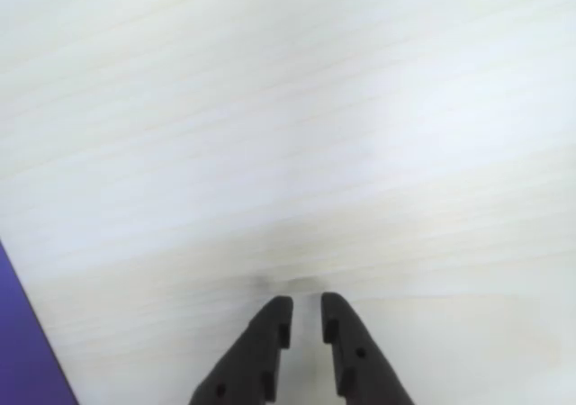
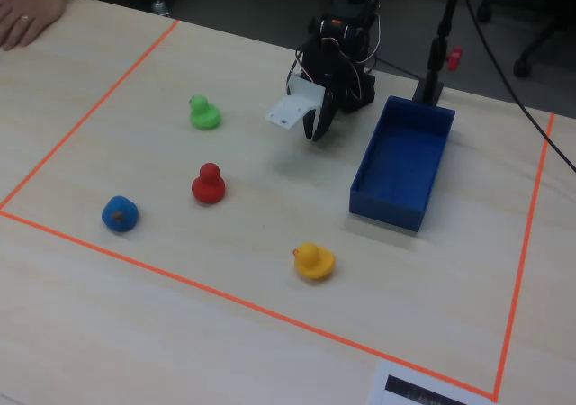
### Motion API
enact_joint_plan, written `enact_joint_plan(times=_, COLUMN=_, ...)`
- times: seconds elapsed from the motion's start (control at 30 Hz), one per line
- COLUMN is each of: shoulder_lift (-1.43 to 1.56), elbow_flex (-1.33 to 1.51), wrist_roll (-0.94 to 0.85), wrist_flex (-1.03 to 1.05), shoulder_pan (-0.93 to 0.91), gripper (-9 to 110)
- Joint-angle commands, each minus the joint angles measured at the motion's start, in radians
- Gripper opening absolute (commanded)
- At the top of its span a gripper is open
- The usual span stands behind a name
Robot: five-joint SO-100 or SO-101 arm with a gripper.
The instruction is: Grasp yellow duck and put it into box.
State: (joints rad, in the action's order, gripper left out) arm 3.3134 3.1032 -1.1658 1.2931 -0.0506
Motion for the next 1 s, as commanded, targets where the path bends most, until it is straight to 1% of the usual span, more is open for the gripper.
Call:
enact_joint_plan(times=0.0, shoulder_lift=-0.003, elbow_flex=0.008, wrist_roll=0.002, wrist_flex=0.009, shoulder_pan=-0.005, gripper=0)
enact_joint_plan(times=0.77, shoulder_lift=-0.003, elbow_flex=0.008, wrist_roll=0.003, wrist_flex=0.009, shoulder_pan=-0.005, gripper=0)
enact_joint_plan(times=0.87, shoulder_lift=-0.035, elbow_flex=-0.015, wrist_roll=-0.003, wrist_flex=-0.020, shoulder_pan=-0.018, gripper=0)
enact_joint_plan(times=0.93, shoulder_lift=-0.133, elbow_flex=-0.106, wrist_roll=-0.003, wrist_flex=-0.069, shoulder_pan=-0.041, gripper=4)
enact_joint_plan(times=0.97, shoulder_lift=-0.204, elbow_flex=-0.179, wrist_roll=-0.003, wrist_flex=-0.081, shoulder_pan=-0.048, gripper=9)
